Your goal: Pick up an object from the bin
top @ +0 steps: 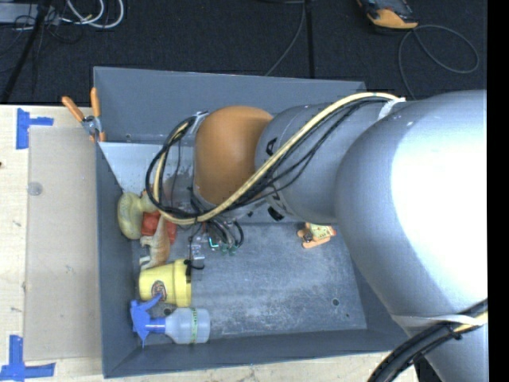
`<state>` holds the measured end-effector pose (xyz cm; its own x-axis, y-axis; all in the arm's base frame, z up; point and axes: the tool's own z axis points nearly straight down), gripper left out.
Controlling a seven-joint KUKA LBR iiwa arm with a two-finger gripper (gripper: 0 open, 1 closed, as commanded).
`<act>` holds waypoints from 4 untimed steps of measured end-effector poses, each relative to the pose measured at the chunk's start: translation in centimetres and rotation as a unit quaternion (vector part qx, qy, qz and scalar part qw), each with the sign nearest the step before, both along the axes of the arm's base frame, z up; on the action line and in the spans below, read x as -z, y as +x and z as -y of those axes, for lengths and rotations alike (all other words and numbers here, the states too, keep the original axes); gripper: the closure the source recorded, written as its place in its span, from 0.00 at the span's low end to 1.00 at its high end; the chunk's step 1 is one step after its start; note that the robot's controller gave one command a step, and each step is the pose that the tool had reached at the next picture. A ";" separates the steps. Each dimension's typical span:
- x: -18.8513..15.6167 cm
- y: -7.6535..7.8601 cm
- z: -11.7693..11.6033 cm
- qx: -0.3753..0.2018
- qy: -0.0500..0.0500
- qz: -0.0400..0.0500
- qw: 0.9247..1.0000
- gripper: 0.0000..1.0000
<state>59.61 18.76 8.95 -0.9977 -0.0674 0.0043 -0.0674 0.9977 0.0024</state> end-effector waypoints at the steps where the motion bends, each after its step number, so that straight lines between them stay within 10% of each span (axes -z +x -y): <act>1: 0.6 -0.2 -1.2 -0.022 -0.004 0.001 1.000 0.00; 3: -0.2 -8.2 -3.2 -0.043 -0.001 0.021 0.999 0.00; 4: -3.9 -3.9 -6.0 -0.104 -0.003 0.004 0.995 1.00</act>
Offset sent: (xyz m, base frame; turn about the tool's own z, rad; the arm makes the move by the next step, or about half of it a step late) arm -0.0818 0.0421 -0.0054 -0.0897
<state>55.71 24.72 12.85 -0.9623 -0.2721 -0.0025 -0.2720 0.9623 -0.0047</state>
